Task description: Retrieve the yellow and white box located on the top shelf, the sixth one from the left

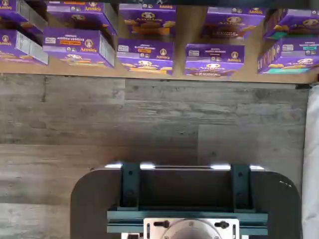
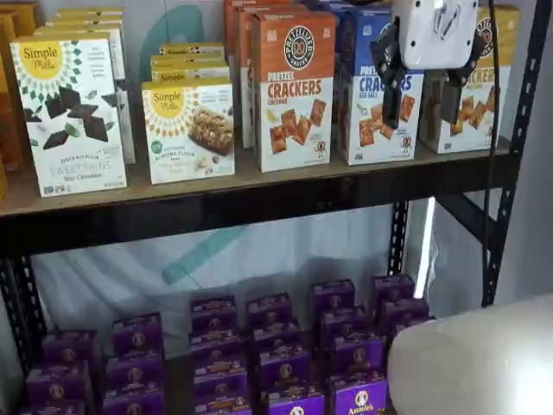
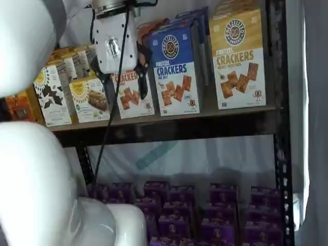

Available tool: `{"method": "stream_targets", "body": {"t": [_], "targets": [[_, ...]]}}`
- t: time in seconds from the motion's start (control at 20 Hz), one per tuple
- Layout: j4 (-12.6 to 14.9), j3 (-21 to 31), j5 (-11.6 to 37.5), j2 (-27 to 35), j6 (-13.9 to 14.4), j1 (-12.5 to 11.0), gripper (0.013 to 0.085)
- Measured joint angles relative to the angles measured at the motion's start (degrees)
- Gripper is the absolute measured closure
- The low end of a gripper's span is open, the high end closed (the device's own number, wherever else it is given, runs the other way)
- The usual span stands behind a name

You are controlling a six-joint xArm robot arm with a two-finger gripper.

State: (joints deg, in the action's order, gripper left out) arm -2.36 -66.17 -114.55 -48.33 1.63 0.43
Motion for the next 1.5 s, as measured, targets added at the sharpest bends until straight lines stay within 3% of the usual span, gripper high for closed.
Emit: {"method": "stream_targets", "body": {"t": [0.05, 0.1, 0.15, 0.3, 0.45, 0.75, 0.95, 1.2, 1.5], "targets": [[-0.8, -0.2, -0.5, 0.3, -0.3, -0.7, 0.0130], [-4.7, -1.3, -2.9, 1.6, -1.7, -4.3, 0.0130], [-5.8, -1.6, -3.7, 2.0, -2.2, -5.2, 0.0130], [-5.9, -1.6, -3.7, 2.0, -2.3, -5.2, 0.0130], [-3.7, -1.1, -2.3, 1.4, -1.9, -3.6, 0.0130], [3.9, 1.3, 3.1, -0.7, -1.1, 0.4, 0.0130], [6.0, 3.1, 6.9, -1.9, -3.0, -1.1, 0.0130], [5.1, 4.9, 11.8, -2.7, -9.2, -8.0, 0.0130], [0.8, 4.5, 18.3, -0.5, -21.0, -21.3, 0.0130]]}}
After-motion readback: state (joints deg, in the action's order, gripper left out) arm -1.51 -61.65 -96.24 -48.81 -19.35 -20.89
